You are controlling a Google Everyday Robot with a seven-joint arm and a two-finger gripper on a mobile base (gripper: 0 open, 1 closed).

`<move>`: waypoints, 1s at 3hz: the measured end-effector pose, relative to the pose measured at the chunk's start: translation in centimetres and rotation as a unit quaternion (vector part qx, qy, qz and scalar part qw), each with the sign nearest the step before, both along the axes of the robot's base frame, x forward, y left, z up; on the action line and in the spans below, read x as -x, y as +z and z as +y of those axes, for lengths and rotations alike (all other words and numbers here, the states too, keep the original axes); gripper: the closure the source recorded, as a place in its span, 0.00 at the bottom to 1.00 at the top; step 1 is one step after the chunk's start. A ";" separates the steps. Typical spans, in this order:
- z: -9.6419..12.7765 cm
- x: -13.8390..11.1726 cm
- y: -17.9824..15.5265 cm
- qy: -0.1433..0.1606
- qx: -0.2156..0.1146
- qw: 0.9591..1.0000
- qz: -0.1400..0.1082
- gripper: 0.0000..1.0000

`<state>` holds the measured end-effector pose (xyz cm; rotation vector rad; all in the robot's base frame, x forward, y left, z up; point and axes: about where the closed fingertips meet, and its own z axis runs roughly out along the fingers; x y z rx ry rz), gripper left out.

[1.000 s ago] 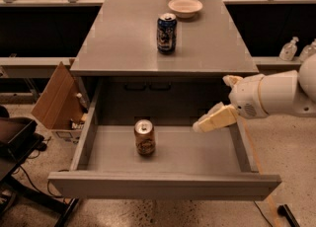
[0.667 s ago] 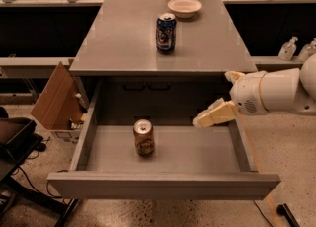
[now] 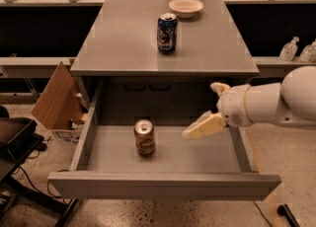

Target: Pick orange can from top drawer and place on counter

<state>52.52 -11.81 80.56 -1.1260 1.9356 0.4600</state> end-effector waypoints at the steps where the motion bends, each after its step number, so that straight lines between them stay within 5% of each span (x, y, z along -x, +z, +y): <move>1: 4.2 0.3 -4.5 0.060 -0.010 0.998 0.008 0.00; 3: 9.5 -0.8 -10.2 0.118 -0.022 0.993 0.013 0.00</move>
Offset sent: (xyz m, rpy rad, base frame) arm 0.0013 0.1040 -0.1180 0.0192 0.0382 0.2829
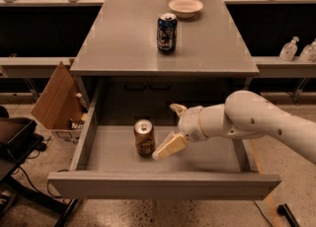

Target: Pick orange can from top drawer and place on counter

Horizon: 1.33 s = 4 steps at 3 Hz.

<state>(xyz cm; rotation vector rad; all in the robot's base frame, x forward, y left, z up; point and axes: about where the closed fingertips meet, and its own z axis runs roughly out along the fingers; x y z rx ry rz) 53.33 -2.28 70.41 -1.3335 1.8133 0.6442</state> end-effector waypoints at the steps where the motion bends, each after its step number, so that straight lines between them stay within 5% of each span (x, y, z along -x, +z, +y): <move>1: 2.0 -1.1 -2.0 0.007 -0.017 1.000 0.000 0.00; 2: 3.3 -1.6 -3.4 0.003 -0.034 0.999 0.002 0.00; 4: 7.3 -0.9 -3.3 0.023 -0.067 0.997 -0.002 0.49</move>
Offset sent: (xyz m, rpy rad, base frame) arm 0.0237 0.0448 -0.0530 0.1147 0.0087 -0.0142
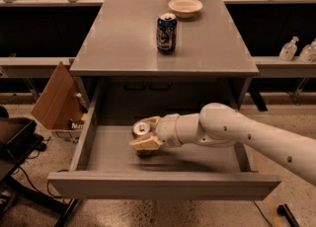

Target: Pick orange can from top drawer and place on counter

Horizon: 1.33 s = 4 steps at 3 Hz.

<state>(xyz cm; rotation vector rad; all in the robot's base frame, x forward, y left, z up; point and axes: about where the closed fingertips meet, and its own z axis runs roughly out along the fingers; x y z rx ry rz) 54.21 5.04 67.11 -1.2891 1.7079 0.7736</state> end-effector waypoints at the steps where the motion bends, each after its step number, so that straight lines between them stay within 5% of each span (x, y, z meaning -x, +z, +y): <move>1: 1.7 0.3 0.8 0.009 -0.007 1.000 0.004 0.72; 2: 3.1 0.6 3.4 0.007 -0.007 1.000 0.021 0.95; 3: 4.0 0.2 7.3 -0.017 0.010 0.999 0.036 1.00; 4: 5.1 -1.9 15.4 -0.051 0.042 0.998 0.006 1.00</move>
Offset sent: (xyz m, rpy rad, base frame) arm -0.0073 0.0432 0.0758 0.0113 0.0867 -0.0129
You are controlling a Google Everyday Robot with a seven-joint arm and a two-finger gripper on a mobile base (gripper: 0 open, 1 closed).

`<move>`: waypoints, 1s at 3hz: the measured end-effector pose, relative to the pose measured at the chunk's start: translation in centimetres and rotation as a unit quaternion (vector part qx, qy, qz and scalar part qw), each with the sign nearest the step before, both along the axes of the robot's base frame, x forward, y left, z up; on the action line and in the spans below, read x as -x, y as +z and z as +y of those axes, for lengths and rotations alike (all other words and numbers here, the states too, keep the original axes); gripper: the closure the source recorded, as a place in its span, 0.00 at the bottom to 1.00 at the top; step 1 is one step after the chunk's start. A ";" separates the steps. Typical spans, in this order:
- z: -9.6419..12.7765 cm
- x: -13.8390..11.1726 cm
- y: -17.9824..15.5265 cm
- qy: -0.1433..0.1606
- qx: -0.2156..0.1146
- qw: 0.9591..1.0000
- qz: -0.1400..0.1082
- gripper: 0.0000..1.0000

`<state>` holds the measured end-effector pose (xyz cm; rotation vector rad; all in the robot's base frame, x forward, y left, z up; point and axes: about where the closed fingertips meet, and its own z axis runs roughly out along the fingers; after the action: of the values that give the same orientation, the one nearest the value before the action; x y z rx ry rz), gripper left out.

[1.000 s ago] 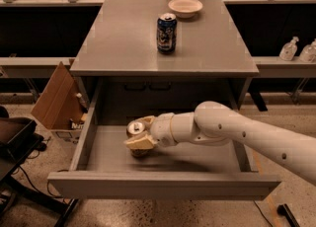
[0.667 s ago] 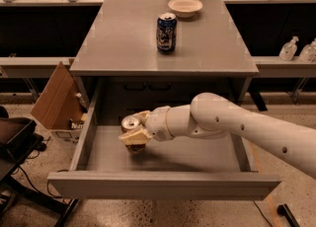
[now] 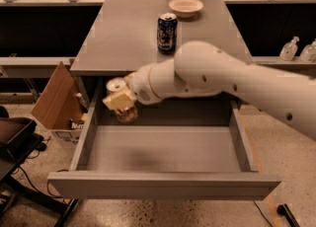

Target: Pick orange can from top drawer and place on counter

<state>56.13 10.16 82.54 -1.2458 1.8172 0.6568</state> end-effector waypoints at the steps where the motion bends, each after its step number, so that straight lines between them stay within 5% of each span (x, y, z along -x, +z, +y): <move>1: 0.2 -2.8 9.9 -0.028 0.035 0.997 -0.070 1.00; 2: 0.1 -7.7 17.1 -0.070 0.051 0.990 -0.113 1.00; 3: 2.3 -13.0 19.2 -0.107 0.064 0.985 -0.116 1.00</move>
Offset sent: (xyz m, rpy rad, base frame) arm 0.1361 0.0981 0.2490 0.0755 0.0652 -0.3946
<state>69.09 12.49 101.77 -1.1366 1.7859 0.2666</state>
